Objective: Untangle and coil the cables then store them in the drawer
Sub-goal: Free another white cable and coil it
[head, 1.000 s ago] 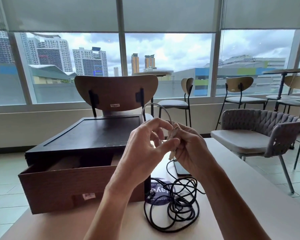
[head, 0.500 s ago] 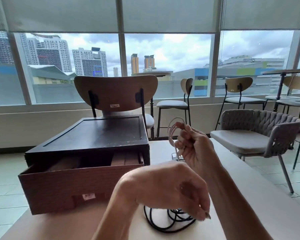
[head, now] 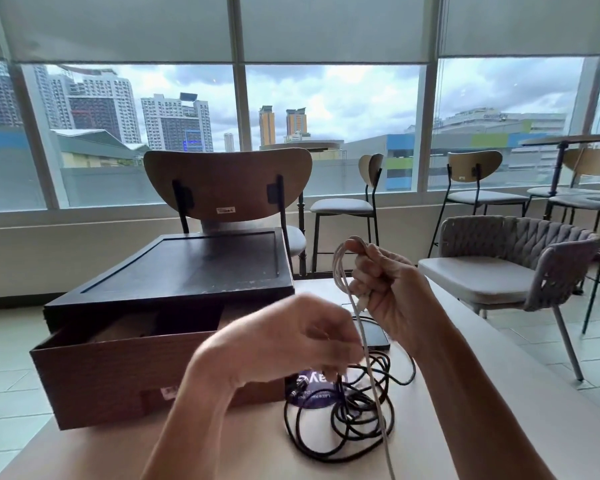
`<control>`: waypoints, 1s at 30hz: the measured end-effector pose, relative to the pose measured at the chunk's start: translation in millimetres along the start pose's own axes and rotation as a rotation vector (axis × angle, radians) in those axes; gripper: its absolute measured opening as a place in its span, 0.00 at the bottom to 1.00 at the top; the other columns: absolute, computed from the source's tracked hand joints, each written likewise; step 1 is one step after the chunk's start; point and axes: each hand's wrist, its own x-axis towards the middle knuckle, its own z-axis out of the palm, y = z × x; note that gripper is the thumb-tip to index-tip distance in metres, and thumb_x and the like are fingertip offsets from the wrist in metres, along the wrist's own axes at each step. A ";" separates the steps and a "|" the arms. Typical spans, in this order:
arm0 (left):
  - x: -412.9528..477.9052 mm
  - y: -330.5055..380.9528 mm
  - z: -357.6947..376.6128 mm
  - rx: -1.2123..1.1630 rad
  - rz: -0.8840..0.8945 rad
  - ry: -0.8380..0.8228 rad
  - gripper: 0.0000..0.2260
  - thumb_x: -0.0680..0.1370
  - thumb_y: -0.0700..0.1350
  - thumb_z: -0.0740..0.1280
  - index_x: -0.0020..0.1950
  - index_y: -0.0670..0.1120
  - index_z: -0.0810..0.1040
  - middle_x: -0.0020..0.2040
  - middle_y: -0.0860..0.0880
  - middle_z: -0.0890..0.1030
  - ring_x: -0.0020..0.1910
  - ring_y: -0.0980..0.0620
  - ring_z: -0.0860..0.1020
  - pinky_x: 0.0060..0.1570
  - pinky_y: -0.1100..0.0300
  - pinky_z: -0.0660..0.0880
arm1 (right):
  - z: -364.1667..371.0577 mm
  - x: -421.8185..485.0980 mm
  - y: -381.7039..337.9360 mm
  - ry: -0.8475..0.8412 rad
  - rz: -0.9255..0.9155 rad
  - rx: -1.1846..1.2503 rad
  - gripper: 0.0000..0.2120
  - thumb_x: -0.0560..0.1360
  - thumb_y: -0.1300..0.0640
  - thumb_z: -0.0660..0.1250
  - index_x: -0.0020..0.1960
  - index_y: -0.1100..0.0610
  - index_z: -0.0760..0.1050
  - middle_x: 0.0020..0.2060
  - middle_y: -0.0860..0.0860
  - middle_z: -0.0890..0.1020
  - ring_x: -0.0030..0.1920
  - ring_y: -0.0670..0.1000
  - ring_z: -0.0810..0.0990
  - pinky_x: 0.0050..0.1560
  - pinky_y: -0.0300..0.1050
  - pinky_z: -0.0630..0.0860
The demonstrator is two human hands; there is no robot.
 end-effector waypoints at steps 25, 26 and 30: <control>21.7 -25.8 -4.4 -0.489 -0.047 0.926 0.09 0.81 0.44 0.68 0.54 0.40 0.82 0.30 0.56 0.78 0.27 0.62 0.73 0.41 0.59 0.73 | 19.2 -1.8 19.5 -0.156 0.029 -0.315 0.15 0.84 0.61 0.54 0.60 0.67 0.77 0.35 0.54 0.76 0.34 0.47 0.76 0.46 0.46 0.81; 20.9 -25.0 -5.0 -0.470 -0.056 0.914 0.09 0.81 0.45 0.67 0.56 0.42 0.82 0.31 0.56 0.80 0.28 0.62 0.75 0.43 0.59 0.74 | 18.4 -1.1 21.0 -0.142 0.019 -0.355 0.15 0.84 0.62 0.54 0.59 0.66 0.78 0.34 0.54 0.76 0.33 0.47 0.76 0.47 0.48 0.81; 23.1 -22.0 -4.8 -0.257 -0.042 0.965 0.08 0.80 0.50 0.68 0.58 0.54 0.82 0.47 0.54 0.85 0.45 0.60 0.81 0.51 0.55 0.79 | 16.6 -0.6 26.6 -0.098 -0.029 -0.512 0.15 0.84 0.60 0.55 0.56 0.63 0.80 0.33 0.53 0.75 0.33 0.49 0.73 0.55 0.61 0.72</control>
